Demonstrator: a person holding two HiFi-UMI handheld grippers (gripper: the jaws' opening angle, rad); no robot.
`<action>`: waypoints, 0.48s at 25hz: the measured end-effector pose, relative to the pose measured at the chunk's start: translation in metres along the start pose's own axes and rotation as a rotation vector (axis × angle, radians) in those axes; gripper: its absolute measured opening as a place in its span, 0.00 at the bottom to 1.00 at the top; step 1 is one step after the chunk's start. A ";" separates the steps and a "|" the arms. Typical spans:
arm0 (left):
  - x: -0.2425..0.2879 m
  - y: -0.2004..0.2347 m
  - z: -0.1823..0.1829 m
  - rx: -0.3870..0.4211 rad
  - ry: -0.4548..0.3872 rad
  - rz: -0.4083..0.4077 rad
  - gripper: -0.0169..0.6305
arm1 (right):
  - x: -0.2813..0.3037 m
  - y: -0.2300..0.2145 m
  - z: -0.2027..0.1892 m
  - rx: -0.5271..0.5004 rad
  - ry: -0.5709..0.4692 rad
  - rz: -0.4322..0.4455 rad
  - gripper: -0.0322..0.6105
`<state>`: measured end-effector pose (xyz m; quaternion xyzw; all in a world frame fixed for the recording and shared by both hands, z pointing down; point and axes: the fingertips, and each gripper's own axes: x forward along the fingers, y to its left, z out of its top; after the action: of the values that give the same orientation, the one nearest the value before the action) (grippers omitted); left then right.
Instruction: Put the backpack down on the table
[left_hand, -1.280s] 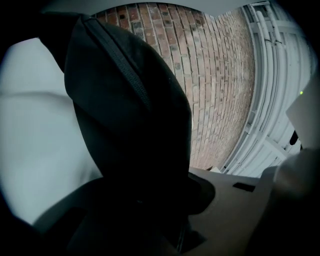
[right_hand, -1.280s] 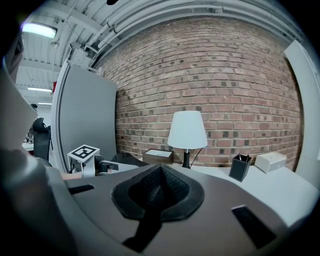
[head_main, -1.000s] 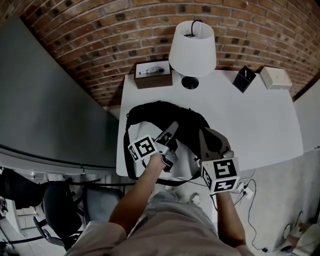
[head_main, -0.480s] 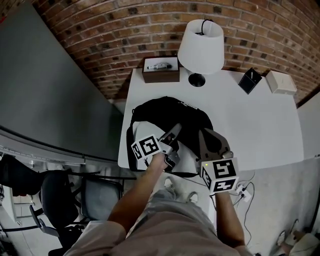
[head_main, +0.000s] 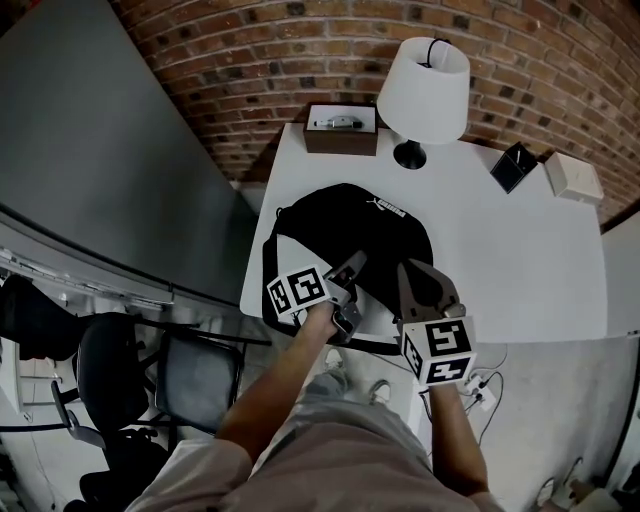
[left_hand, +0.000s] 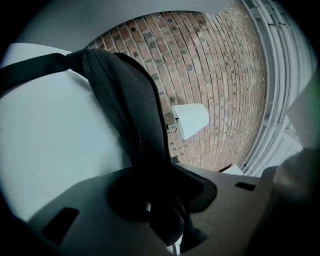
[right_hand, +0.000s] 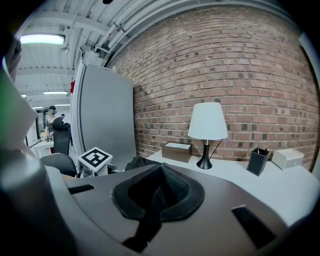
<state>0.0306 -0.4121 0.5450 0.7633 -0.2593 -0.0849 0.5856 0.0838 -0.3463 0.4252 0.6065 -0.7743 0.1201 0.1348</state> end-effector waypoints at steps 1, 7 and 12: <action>-0.001 0.002 -0.001 0.003 0.000 0.011 0.19 | 0.000 0.002 0.000 -0.002 0.001 0.008 0.05; -0.010 0.007 -0.005 0.005 -0.011 0.050 0.24 | -0.005 0.012 -0.007 -0.017 0.012 0.044 0.05; -0.021 0.013 -0.011 0.000 -0.023 0.080 0.26 | -0.009 0.018 -0.011 -0.022 0.020 0.077 0.05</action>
<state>0.0136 -0.3944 0.5573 0.7513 -0.2962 -0.0703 0.5855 0.0686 -0.3302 0.4322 0.5733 -0.7971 0.1227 0.1444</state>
